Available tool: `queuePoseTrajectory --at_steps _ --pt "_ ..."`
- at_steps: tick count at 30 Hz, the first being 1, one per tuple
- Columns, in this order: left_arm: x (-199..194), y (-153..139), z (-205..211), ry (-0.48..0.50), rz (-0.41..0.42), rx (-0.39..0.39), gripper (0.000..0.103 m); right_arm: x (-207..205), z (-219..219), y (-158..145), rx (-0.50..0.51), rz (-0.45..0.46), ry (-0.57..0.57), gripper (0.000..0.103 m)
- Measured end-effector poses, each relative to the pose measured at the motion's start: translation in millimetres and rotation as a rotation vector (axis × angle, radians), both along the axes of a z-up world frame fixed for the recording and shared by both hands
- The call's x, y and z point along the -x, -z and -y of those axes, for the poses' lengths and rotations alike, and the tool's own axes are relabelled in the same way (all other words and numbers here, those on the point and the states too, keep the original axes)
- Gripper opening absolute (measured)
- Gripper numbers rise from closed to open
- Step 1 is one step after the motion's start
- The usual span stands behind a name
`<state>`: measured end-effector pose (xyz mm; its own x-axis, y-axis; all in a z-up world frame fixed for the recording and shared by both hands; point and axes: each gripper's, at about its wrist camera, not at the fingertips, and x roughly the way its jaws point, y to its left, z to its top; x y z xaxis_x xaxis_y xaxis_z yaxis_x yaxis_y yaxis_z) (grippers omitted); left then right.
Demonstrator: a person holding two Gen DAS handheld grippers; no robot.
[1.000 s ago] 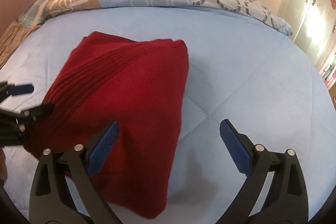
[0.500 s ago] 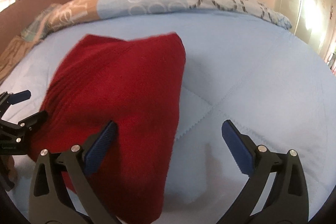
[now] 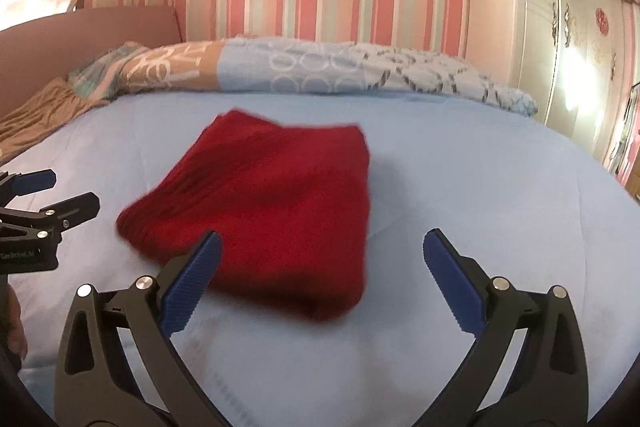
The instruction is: Fold small clothes
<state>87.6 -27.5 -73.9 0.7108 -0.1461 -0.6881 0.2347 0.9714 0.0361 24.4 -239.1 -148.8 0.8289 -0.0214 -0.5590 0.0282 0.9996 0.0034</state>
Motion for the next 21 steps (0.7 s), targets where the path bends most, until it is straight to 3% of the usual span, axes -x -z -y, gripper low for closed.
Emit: queuePoseTrajectory --at_steps 9,21 --pt "50 -8 1 -0.007 0.042 0.029 0.101 35 -15 13 -0.104 0.007 0.079 0.100" --pt "69 -10 -3 -0.037 0.051 0.033 0.101 52 -25 4 -0.132 0.052 0.075 0.100"
